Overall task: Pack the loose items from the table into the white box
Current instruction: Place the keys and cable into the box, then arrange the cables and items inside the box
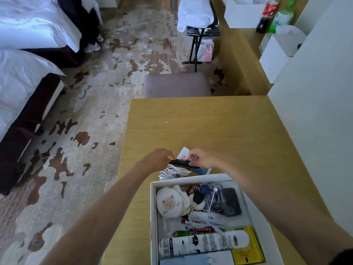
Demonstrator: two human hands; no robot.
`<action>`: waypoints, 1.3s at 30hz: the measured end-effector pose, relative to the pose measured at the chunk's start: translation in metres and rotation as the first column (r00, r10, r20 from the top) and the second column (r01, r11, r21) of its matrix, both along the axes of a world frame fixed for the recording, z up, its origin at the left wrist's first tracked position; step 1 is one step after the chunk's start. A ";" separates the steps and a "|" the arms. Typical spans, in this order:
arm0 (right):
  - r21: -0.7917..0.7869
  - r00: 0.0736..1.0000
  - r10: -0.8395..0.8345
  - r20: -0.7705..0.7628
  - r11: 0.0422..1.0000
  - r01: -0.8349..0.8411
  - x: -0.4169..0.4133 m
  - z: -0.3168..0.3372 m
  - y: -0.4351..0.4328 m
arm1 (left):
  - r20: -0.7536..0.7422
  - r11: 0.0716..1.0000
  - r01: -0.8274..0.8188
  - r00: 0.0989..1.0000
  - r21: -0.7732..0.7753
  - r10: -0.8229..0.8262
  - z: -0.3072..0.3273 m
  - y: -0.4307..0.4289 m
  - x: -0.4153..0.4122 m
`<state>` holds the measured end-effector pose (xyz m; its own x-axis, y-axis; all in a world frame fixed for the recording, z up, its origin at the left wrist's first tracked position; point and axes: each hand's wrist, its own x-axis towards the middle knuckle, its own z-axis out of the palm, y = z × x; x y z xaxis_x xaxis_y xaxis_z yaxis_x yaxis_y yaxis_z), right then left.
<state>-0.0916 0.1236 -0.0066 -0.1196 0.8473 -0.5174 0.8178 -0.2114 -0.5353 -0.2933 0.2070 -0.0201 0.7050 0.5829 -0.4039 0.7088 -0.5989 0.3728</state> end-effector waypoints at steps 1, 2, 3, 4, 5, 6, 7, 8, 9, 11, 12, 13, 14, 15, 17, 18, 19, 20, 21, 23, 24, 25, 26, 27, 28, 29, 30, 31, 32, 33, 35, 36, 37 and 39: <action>-0.042 0.998 0.063 0.030 0.997 -0.062 -0.004 -0.007 0.007 | -0.023 1.000 0.005 1.000 0.016 -0.005 -0.009 0.002 0.001; -0.085 0.990 0.130 0.064 0.989 -0.124 -0.008 -0.012 0.012 | -0.053 0.999 0.009 0.999 0.045 -0.007 -0.016 0.004 0.001; -0.120 0.976 0.193 0.098 0.976 -0.181 -0.012 -0.017 0.016 | -0.091 0.996 0.009 0.996 0.087 -0.001 -0.022 0.006 0.002; -0.145 0.960 0.246 0.131 0.963 -0.227 -0.016 -0.023 0.020 | -0.134 0.991 0.008 0.991 0.132 0.009 -0.027 0.007 0.003; -0.160 0.945 0.283 0.163 0.953 -0.257 -0.021 -0.027 0.022 | -0.172 0.987 0.007 0.985 0.164 0.022 -0.030 0.009 0.004; -0.172 0.933 0.305 0.192 0.946 -0.274 -0.026 -0.032 0.023 | -0.197 0.983 0.009 0.980 0.184 0.028 -0.034 0.012 0.005; -0.179 0.920 0.324 0.220 0.941 -0.289 -0.030 -0.035 0.024 | -0.214 0.979 0.021 0.977 0.201 0.022 -0.038 0.015 0.006; -0.176 0.905 0.348 0.246 0.934 -0.312 -0.035 -0.037 0.024 | -0.230 0.975 0.047 0.973 0.216 0.004 -0.040 0.018 0.007; -0.162 0.890 0.372 0.264 0.927 -0.339 -0.037 -0.039 0.024 | -0.244 0.970 0.078 0.969 0.229 -0.020 -0.041 0.020 0.008; -0.136 0.881 0.385 0.276 0.923 -0.361 -0.038 -0.042 0.025 | -0.265 0.961 0.137 0.962 0.240 -0.071 -0.043 0.025 0.010; -0.129 0.885 0.376 0.273 0.926 -0.354 -0.038 -0.041 0.024 | -0.274 0.958 0.162 0.957 0.237 -0.094 -0.045 0.026 0.010; -0.126 0.892 0.364 0.268 0.931 -0.342 -0.037 -0.040 0.023 | -0.281 0.956 0.182 0.953 0.231 -0.113 -0.046 0.027 0.009; -0.126 0.897 0.354 0.264 0.935 -0.332 -0.036 -0.037 0.023 | -0.285 0.956 0.193 0.950 0.222 -0.126 -0.046 0.027 0.009; -0.128 0.899 0.348 0.266 0.937 -0.325 -0.035 -0.033 0.022 | -0.279 0.959 0.190 0.952 0.210 -0.128 -0.046 0.027 0.008; -0.111 0.896 0.343 0.284 0.939 -0.325 -0.030 -0.022 0.020 | -0.228 0.976 0.128 0.970 0.175 -0.086 -0.042 0.028 0.005; -0.086 0.896 0.335 0.292 0.942 -0.324 -0.025 -0.016 0.017 | -0.187 0.985 0.073 0.981 0.158 -0.042 -0.038 0.027 0.003; -0.058 0.904 0.315 0.289 0.948 -0.312 -0.020 -0.009 0.013 | -0.136 0.989 0.007 0.991 0.145 0.012 -0.032 0.026 0.000; -0.031 0.921 0.279 0.273 0.959 -0.281 -0.014 -0.002 0.008 | -0.066 0.989 -0.069 0.995 0.134 0.078 -0.025 0.025 -0.004; -0.009 0.943 0.227 0.244 0.973 -0.231 -0.008 0.005 0.002 | 0.025 0.982 -0.155 0.988 0.109 0.153 -0.017 0.025 -0.009; 0.028 0.987 0.086 0.138 0.995 -0.091 0.004 0.019 -0.012 | 0.241 0.946 -0.320 0.915 -0.049 0.323 0.002 0.020 -0.019; 0.054 0.998 0.006 0.063 0.998 -0.009 0.008 0.028 -0.021 | 0.331 0.919 -0.361 0.857 -0.159 0.394 0.013 0.016 -0.023; 0.091 0.997 -0.069 -0.018 0.993 0.070 0.011 0.038 -0.030 | 0.396 0.898 -0.369 0.807 -0.240 0.438 0.025 0.010 -0.028; 0.137 0.987 -0.126 -0.104 0.981 0.139 0.012 0.048 -0.042 | 0.443 0.889 -0.361 0.773 -0.281 0.454 0.037 0.003 -0.034; 0.179 0.969 -0.165 -0.186 0.964 0.199 0.011 0.059 -0.054 | 0.480 0.893 -0.342 0.755 -0.293 0.447 0.048 -0.005 -0.040; 0.211 0.947 -0.191 -0.258 0.945 0.248 0.010 0.071 -0.068 | 0.510 0.905 -0.319 0.748 -0.283 0.424 0.057 -0.014 -0.046; 0.237 0.926 -0.204 -0.317 0.929 0.286 0.008 0.081 -0.082 | 0.531 0.920 -0.296 0.752 -0.258 0.391 0.065 -0.025 -0.052; 0.261 0.910 -0.202 -0.362 0.915 0.307 0.005 0.091 -0.096 | 0.542 0.934 -0.276 0.761 -0.228 0.357 0.071 -0.036 -0.058; 0.283 0.903 -0.194 -0.384 0.906 0.315 0.001 0.099 -0.110 | 0.548 0.944 -0.264 0.768 -0.201 0.331 0.075 -0.049 -0.063; 0.300 0.907 -0.187 -0.378 0.902 0.311 -0.002 0.104 -0.123 | 0.551 0.949 -0.257 0.773 -0.180 0.314 0.078 -0.061 -0.068; 0.307 0.917 -0.184 -0.355 0.903 0.301 -0.004 0.108 -0.134 | 0.550 0.953 -0.254 0.778 -0.168 0.304 0.080 -0.072 -0.072; 0.293 0.931 -0.187 -0.313 0.914 0.282 -0.009 0.111 -0.152 | 0.530 0.955 -0.257 0.795 -0.148 0.296 0.083 -0.093 -0.079; 0.291 0.936 -0.184 -0.300 0.917 0.274 -0.012 0.111 -0.160 | 0.517 0.957 -0.259 0.806 -0.127 0.287 0.083 -0.102 -0.082; 0.296 0.941 -0.174 -0.289 0.919 0.261 -0.014 0.110 -0.167 | 0.514 0.961 -0.257 0.814 -0.099 0.271 0.082 -0.110 -0.085; 0.290 0.943 -0.146 -0.300 0.928 0.235 -0.018 0.105 -0.182 | 0.532 0.971 -0.234 0.817 -0.050 0.224 0.078 -0.126 -0.089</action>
